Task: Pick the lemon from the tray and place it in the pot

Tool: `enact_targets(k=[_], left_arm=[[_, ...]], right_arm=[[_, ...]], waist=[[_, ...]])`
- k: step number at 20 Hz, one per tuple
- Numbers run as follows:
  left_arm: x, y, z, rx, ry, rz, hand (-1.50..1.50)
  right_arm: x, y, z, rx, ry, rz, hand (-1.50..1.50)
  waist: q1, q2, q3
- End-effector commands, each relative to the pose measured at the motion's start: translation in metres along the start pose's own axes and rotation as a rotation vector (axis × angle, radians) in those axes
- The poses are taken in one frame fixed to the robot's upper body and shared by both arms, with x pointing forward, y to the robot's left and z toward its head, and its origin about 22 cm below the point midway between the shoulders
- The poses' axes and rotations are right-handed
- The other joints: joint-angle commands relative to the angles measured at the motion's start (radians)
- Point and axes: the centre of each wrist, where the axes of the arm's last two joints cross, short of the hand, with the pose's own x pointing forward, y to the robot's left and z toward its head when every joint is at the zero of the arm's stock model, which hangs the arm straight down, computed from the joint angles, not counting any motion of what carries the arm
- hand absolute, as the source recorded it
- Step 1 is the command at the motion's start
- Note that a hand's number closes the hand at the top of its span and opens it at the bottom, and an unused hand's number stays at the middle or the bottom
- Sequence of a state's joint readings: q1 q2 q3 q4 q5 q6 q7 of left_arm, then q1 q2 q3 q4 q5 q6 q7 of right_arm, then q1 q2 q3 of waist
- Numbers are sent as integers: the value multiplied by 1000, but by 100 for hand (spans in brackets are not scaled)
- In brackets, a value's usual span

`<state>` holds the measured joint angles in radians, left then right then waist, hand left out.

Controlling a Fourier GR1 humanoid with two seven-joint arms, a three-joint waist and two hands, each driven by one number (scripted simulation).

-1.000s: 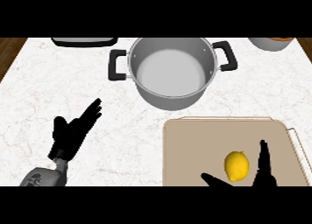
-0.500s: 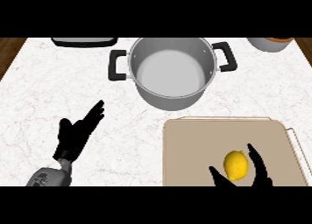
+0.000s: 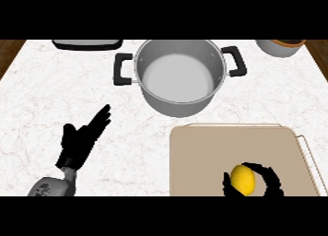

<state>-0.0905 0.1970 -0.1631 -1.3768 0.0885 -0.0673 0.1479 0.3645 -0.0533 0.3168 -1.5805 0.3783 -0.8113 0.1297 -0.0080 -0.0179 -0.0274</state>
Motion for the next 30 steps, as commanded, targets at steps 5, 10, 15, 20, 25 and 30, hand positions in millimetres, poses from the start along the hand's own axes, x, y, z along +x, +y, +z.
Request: enact_targets(k=[5,10,15,20,25,30], left_arm=[[2,-3,3,-19,18,12,0],[10,-16,-8,-74,-19,-13,0],[13,-23,-11,-116,-40,-26,0],[8,-19,-8,-107,-14,-36,0],[12,-3,-8,-82,-22,-37,0],[10,-8,-11,-64,-20,-20,0]], right_arm=[[-24,21,-1,-43,-136,80,150],[47,2,-68,469,-427,27,150],[79,-12,-105,719,-583,-34,150],[102,-64,-175,848,-721,-35,150],[130,-109,-241,874,-850,-45,150],[154,-105,-277,888,-970,21,150]], waist=[[11,18,28],[123,38,39],[141,48,41],[114,48,37],[100,42,34],[73,36,31]])
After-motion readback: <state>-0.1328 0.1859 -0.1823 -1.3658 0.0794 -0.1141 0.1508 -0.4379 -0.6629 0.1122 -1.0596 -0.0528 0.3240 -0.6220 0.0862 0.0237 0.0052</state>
